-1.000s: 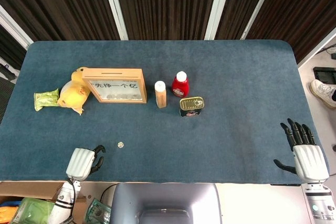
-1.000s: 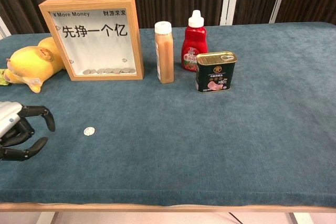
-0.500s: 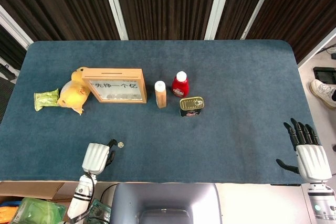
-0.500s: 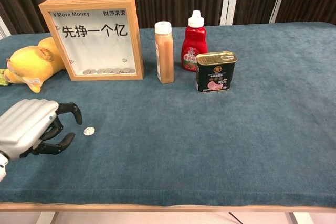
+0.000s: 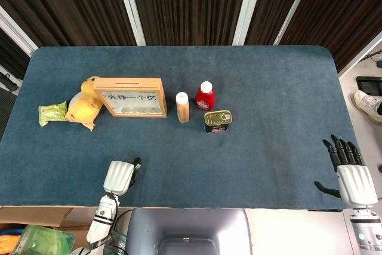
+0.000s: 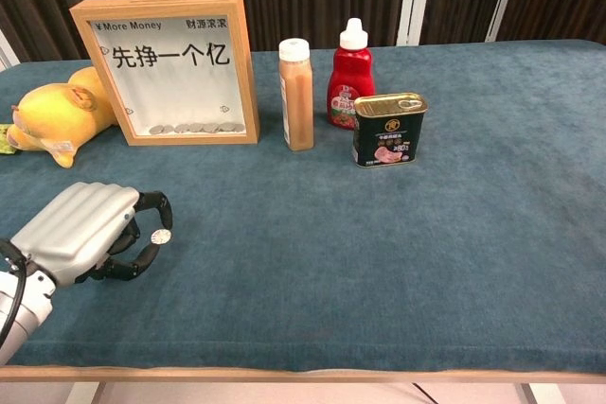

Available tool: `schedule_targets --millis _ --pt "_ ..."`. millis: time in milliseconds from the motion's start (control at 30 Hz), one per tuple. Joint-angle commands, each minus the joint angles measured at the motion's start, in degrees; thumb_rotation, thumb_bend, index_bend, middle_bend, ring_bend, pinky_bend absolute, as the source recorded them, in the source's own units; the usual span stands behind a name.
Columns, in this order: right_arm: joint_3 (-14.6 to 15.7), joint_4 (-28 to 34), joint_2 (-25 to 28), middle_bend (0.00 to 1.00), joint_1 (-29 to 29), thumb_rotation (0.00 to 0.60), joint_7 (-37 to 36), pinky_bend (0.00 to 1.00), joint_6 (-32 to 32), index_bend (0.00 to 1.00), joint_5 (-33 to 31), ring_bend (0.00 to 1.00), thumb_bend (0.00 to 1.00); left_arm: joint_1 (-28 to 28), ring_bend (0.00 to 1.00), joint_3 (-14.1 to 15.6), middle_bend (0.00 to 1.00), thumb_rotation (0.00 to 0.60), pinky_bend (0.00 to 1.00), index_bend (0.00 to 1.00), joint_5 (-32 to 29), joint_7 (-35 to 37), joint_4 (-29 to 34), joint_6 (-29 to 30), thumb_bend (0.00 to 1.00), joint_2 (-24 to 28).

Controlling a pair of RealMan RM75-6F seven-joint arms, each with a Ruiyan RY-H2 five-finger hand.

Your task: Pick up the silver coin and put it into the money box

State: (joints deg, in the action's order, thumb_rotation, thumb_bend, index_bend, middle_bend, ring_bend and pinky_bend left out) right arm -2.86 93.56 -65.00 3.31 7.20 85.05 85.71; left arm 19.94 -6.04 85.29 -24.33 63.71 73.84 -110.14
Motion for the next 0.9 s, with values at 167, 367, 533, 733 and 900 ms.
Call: schedule_targets --millis 167,367,533,733,900 --pt "0.0 0.0 0.0 0.00 0.0 0.600 0.1 0.00 0.0 0.00 0.1 0.00 0.17 0.4 1.00 0.1 1.00 0.600 1.00 0.43 -0.9 -0.5 -1.4 -0.1 0.42 -0.6" --pt "0.0 0.1 0.1 0.00 0.0 0.600 0.1 0.00 -0.1 0.00 0.0 0.00 0.17 0.8 1.00 0.1 1.00 0.600 1.00 0.43 -1.0 -0.9 -1.9 0.3 0.42 -0.9" --pt "0.0 0.1 0.1 0.00 0.0 0.600 0.1 0.00 -0.1 0.00 -0.1 0.00 0.17 1.2 1.00 0.1 1.00 0.600 1.00 0.43 -1.7 -1.8 -2.2 -0.3 0.42 -0.9" --pt "-0.1 0.1 0.1 0.00 -0.1 0.600 0.1 0.00 -0.1 0.00 -0.2 0.00 0.17 1.6 1.00 0.1 1.00 0.600 1.00 0.43 -2.4 -2.7 -1.7 -0.6 0.42 -0.8" --pt "-0.1 0.2 0.1 0.00 -0.1 0.600 0.2 0.00 -0.1 0.00 -0.1 0.00 0.17 1.7 1.00 0.2 1.00 0.600 1.00 0.43 -2.8 -3.4 -1.3 -0.8 0.43 -0.6"
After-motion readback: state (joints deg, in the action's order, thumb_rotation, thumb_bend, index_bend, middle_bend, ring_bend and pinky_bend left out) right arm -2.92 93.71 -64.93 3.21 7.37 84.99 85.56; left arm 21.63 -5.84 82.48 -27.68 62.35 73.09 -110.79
